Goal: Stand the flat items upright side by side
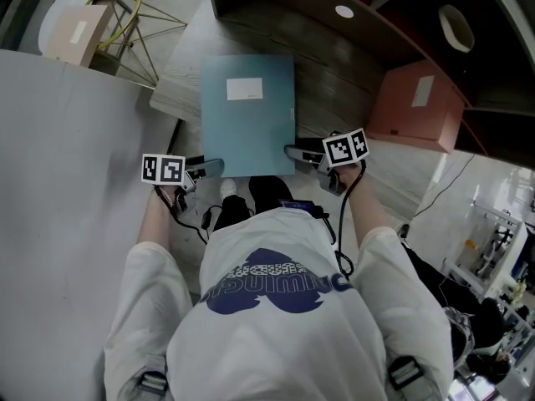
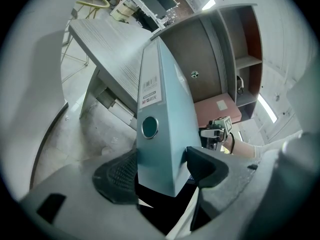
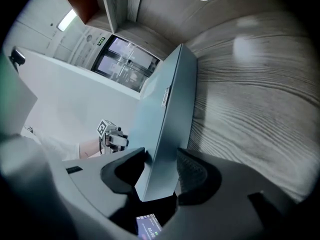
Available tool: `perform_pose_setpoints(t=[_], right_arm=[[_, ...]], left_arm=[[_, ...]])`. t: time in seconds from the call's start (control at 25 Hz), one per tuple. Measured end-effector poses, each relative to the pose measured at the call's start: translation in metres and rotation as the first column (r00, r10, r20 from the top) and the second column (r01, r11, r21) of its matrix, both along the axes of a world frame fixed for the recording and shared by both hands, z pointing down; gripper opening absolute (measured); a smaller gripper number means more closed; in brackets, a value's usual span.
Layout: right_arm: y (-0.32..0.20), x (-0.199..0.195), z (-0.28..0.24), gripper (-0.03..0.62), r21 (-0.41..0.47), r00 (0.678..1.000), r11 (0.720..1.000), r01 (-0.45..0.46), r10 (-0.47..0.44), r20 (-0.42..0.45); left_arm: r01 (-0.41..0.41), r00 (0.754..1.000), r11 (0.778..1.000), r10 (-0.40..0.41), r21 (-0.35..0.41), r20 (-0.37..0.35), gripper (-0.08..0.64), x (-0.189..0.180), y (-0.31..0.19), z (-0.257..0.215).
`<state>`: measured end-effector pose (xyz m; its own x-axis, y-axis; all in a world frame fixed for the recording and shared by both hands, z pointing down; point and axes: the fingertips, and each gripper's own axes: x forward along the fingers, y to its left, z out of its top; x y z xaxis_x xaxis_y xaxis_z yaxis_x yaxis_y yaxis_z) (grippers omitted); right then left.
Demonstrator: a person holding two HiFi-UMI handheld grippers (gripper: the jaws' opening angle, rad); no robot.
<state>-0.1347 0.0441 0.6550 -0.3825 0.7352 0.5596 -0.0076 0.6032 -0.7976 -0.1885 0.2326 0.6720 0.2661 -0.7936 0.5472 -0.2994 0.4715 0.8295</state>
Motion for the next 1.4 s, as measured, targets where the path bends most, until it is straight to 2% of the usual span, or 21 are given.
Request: perform_pose_setpoints(t=[0.24, 0.4, 0.6, 0.76, 0.84, 1.04, 1.24, 1.4], right_arm=[[0.003, 0.001, -0.002, 0.181, -0.005, 1.0, 1.0, 0.023, -0.023, 0.002], [0.002, -0.004, -0.008, 0.173, 0.023, 0.998, 0.999, 0.043, -0.044, 0.049], [-0.007, -0.02, -0.024, 0.17, 0.097, 0.987, 0.992, 0.085, -0.097, 0.129], [-0.021, -0.039, -0.041, 0.169, 0.168, 0.972, 0.982, 0.089, -0.122, 0.2], [-0.027, -0.046, -0.046, 0.169, 0.211, 0.964, 0.973, 0.096, -0.144, 0.224], [-0.037, -0.057, -0.044, 0.166, 0.312, 0.943, 0.943, 0.114, -0.201, 0.264], [-0.046, -0.064, -0.045, 0.166, 0.365, 0.923, 0.927, 0.085, -0.212, 0.321], [-0.048, -0.063, -0.049, 0.164, 0.444, 0.886, 0.891, 0.09, -0.276, 0.373]], left_arm=[[-0.01, 0.999, 1.0, 0.011, -0.01, 0.05, 0.316, -0.006, 0.001, -0.003], [-0.047, 0.991, 0.999, 0.05, -0.026, 0.125, 0.314, -0.013, -0.001, -0.011], [-0.074, 0.963, 0.997, 0.081, -0.038, 0.256, 0.314, -0.03, -0.01, -0.026], [-0.061, 0.937, 0.998, 0.065, -0.021, 0.343, 0.313, -0.044, -0.023, -0.04], [-0.057, 0.918, 0.998, 0.061, -0.02, 0.393, 0.311, -0.05, -0.029, -0.045], [-0.068, 0.842, 0.996, 0.089, -0.06, 0.533, 0.304, -0.059, -0.041, -0.047], [-0.025, 0.794, 0.999, 0.043, -0.039, 0.607, 0.299, -0.061, -0.047, -0.049], [-0.023, 0.734, 0.998, 0.057, -0.059, 0.677, 0.295, -0.056, -0.049, -0.045]])
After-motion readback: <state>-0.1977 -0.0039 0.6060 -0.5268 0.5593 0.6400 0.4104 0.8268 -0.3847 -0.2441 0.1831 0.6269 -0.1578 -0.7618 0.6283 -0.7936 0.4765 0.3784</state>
